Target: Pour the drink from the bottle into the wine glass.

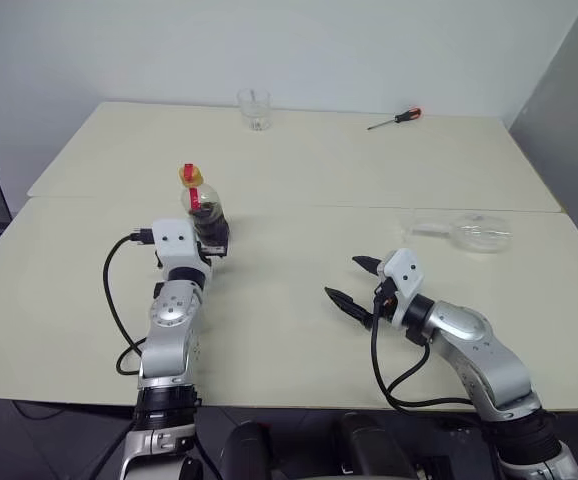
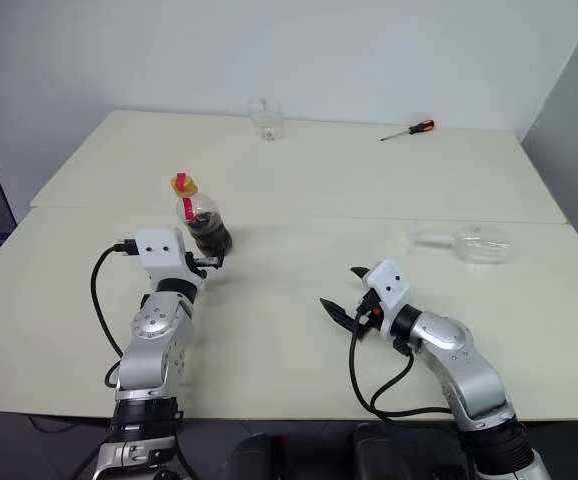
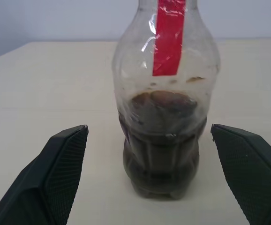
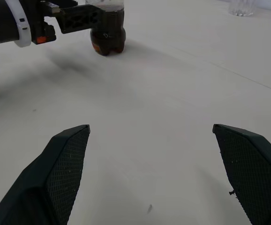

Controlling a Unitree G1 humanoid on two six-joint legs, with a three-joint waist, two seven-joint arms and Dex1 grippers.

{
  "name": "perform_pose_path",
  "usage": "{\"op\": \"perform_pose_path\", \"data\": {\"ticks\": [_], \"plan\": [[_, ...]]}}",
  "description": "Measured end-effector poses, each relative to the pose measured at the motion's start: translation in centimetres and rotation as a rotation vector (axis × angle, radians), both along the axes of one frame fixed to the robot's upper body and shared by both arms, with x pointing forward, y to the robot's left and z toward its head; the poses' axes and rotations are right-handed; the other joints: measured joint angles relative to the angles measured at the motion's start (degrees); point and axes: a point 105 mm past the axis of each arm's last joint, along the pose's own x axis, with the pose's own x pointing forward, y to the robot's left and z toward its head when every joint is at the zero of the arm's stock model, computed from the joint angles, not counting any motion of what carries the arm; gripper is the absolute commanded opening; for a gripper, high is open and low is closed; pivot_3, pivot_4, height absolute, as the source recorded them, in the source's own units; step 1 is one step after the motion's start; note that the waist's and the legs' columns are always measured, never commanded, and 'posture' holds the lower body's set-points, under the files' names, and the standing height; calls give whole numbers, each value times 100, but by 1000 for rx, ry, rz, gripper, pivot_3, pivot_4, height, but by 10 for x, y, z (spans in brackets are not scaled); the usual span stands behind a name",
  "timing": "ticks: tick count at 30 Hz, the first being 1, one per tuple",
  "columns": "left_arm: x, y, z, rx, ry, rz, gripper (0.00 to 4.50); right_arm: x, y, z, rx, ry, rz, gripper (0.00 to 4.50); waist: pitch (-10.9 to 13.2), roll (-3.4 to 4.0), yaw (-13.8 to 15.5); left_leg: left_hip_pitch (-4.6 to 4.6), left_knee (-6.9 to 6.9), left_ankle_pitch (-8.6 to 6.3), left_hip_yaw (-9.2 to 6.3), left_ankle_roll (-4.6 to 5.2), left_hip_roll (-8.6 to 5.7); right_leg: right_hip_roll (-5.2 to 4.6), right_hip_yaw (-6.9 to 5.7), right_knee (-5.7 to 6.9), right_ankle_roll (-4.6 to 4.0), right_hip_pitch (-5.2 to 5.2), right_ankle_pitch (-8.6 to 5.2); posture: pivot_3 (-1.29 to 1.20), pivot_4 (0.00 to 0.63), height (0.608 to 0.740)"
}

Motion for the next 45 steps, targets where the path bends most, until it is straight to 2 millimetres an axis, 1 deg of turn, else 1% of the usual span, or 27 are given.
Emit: {"op": "perform_pose_path", "data": {"ticks": [7, 10, 14, 19, 24, 28, 33, 36, 39, 40, 42, 44, 45], "plan": [[22, -2, 0, 8, 1, -17, 4462, -2, 3, 1, -2, -1, 11, 4500, 0, 0, 44, 0, 1, 0, 0, 0, -1, 0, -3, 0, 0, 1, 0, 0, 150, 740], [36, -7, -3, 8, 16, -44, 4462, -3, 4, 2, -2, -2, 18, 4500, 0, -1, 52, -1, 1, 0, 3, 0, -4, 0, -7, 0, 0, 2, 0, 0, 150, 740], [48, -17, -9, 7, 25, -93, 4462, -3, 4, 1, -4, 3, 17, 4500, 0, -2, 50, -4, 1, 0, 4, -1, -4, 0, -7, -1, 0, 1, 0, 0, 150, 740], [58, -20, -11, -6, 33, -106, 4462, -5, 5, 3, -4, -3, 17, 4500, 0, -2, 55, -10, 1, 1, 4, -1, -4, -1, -18, -1, 0, 1, 0, 0, 150, 740], [68, -21, -5, 4, 24, -132, 4462, -7, 5, 4, -4, -8, 19, 4500, 1, -3, 53, -12, 3, 1, 5, -1, -6, -1, -23, 0, 0, 0, 0, 0, 150, 740], [72, -23, 0, 19, -3, -160, 4462, -7, 5, 4, -5, -7, 17, 4500, 1, -3, 54, -16, 3, 1, 6, -2, -5, -1, -27, -1, 0, -1, 0, 0, 150, 740], [75, -23, 2, 27, -16, -171, 4462, -7, 5, 3, -5, -2, 15, 4500, 1, -3, 54, -18, 3, 1, 7, -2, -6, -1, -29, -1, 0, -2, 0, 0, 150, 740], [77, -24, 2, 25, -17, -186, 3869, -7, 5, 3, -5, -2, 15, 4500, 1, -3, 56, -18, 3, 2, 6, -2, -6, -1, -31, 0, 0, -2, 0, 0, 150, 740], [78, -24, 3, 19, -21, -205, 2951, -7, 5, 3, -5, -2, 15, 4500, 1, -3, 56, -19, 4, 2, 6, -3, -6, -1, -33, 0, 0, -1, 0, 0, 150, 740], [79, -23, 3, 15, -22, -207, 2725, -7, 5, 3, -6, -2, 15, 4500, 1, -3, 56, -19, 4, 2, 5, -3, -6, -1, -33, 0, 0, -1, 0, 0, 150, 740], [79, -23, 3, 9, -25, -207, 2419, -7, 5, 3, -5, -4, 15, 4500, 1, -3, 55, -19, 4, 2, 6, -3, -6, -1, -33, 0, 0, -2, 0, 0, 150, 740], [79, -23, 3, 9, -28, -211, 2239, -5, 4, 5, 5, -7, 6, 4500, 1, -3, 53, -19, 4, 2, 5, -3, -6, -1, -33, 1, 0, -2, 0, 0, 150, 740], [79, -23, 2, 8, -28, -215, 2188, -3, 4, 9, 40, -3, -12, 4500, 1, -3, 54, -19, 4, 2, 5, -3, -5, -1, -34, 2, 0, -2, 1, 0, 150, 740]]}}
